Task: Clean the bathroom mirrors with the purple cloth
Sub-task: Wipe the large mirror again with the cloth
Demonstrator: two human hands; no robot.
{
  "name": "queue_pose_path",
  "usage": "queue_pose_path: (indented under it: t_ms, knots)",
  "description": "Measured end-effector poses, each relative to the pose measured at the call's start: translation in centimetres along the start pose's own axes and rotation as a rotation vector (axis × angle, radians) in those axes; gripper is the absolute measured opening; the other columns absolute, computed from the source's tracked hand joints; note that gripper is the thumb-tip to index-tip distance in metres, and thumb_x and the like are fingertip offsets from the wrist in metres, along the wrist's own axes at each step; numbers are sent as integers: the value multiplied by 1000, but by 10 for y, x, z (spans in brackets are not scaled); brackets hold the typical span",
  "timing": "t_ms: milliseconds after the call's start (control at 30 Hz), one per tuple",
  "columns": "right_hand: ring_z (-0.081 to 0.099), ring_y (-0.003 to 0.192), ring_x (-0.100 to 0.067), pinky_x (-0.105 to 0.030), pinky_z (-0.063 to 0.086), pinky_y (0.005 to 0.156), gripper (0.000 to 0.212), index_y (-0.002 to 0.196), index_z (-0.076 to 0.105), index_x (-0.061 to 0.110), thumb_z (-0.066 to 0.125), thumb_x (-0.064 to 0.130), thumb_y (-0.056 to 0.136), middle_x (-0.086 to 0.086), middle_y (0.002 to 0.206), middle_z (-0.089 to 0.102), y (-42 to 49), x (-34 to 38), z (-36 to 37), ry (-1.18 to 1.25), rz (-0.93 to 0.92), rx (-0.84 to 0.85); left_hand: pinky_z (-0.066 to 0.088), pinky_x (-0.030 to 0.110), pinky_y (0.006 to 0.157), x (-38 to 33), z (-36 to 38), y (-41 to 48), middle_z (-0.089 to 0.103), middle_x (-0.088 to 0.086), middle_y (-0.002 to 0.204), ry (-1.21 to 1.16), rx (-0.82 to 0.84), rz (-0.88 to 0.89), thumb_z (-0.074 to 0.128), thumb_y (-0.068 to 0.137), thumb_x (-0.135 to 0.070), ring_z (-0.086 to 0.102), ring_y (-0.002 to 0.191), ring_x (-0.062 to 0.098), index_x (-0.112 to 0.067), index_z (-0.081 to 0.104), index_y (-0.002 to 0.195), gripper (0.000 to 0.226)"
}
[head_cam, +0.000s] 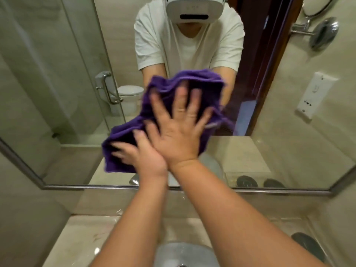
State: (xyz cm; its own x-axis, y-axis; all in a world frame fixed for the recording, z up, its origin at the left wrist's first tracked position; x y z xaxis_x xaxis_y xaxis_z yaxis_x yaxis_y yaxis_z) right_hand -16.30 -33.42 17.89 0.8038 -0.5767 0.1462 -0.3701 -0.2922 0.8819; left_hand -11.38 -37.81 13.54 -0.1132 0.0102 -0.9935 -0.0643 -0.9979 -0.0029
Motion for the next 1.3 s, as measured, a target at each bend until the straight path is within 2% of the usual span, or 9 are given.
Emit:
queue_pose_path:
  t_ms: [200,333,433,533,600,733,867,1033,1300]
  knots:
    - [23,140,-23,-50,-15,119,56,146,43,47,50,53,91,7,160,35,-6,21,5,-40,-206,93,-2,41,122,4,-28,30,-12,23,163,147,-6,183,41,102,-43,-7,152,34,-7,-4,158,81]
    - [29,132,-32,-68,13,113,68,151,35,37,46,58,88,-10,162,22,-2,-43,-21,67,243,-39,-5,54,117,-32,21,-7,-11,28,162,396,60,511,35,88,-62,-9,150,42,-7,-2,158,96]
    - [17,144,-47,-69,12,112,79,156,25,21,43,59,90,-31,160,20,-14,-110,-41,67,506,-134,-12,59,114,-31,70,-67,-7,30,162,456,120,644,35,86,-66,-10,149,38,-14,-6,157,97]
    - [10,146,-57,-65,9,115,84,154,21,8,39,58,89,-38,157,12,-44,-171,-47,80,685,-177,-33,47,105,2,102,-121,-2,32,161,563,315,617,23,84,-72,-15,143,21,-30,-14,148,85]
    - [9,145,-59,-60,11,117,86,152,23,-3,36,55,90,-42,155,9,-75,-207,-45,101,822,-192,-39,48,103,29,117,-150,1,32,161,658,427,611,18,83,-73,-16,145,29,-31,-15,146,83]
    - [-8,151,-45,-37,-9,120,79,157,5,0,49,37,103,-32,161,-11,-145,-271,-30,221,1187,-49,-35,54,107,100,129,-203,-6,22,165,848,637,452,11,84,-74,-18,149,39,-26,-7,158,90]
    - [-15,153,-26,-41,-11,120,95,159,-9,17,28,66,87,-13,165,-20,-201,-293,-30,310,1430,117,-17,55,118,161,110,-233,8,12,165,962,733,164,21,94,-70,-4,152,31,-23,-2,159,83]
    - [-13,153,-28,-47,-5,122,101,159,-9,20,23,74,80,-15,165,-19,-156,-276,-50,302,1221,14,-18,48,120,134,107,-230,2,12,165,690,643,196,30,95,-65,-6,152,27,-26,-14,157,85]
    - [0,152,-41,-64,1,116,89,158,24,15,36,67,87,-20,166,7,49,-229,-114,162,740,-443,-24,56,111,-47,151,-190,-7,11,165,177,374,490,37,85,-67,-13,148,21,-48,-16,144,81]
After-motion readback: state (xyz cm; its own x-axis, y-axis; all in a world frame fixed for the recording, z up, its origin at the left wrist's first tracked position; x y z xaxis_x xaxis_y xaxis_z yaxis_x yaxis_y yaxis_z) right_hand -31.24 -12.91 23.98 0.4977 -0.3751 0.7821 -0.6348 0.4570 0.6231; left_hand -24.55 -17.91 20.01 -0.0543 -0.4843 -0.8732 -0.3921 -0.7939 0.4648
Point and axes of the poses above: each hand's wrist, its own y-axis towards the middle knuckle, its own z-axis out of the palm, x = y × z, the point moved 2 cm from there along y, towards the middle knuckle
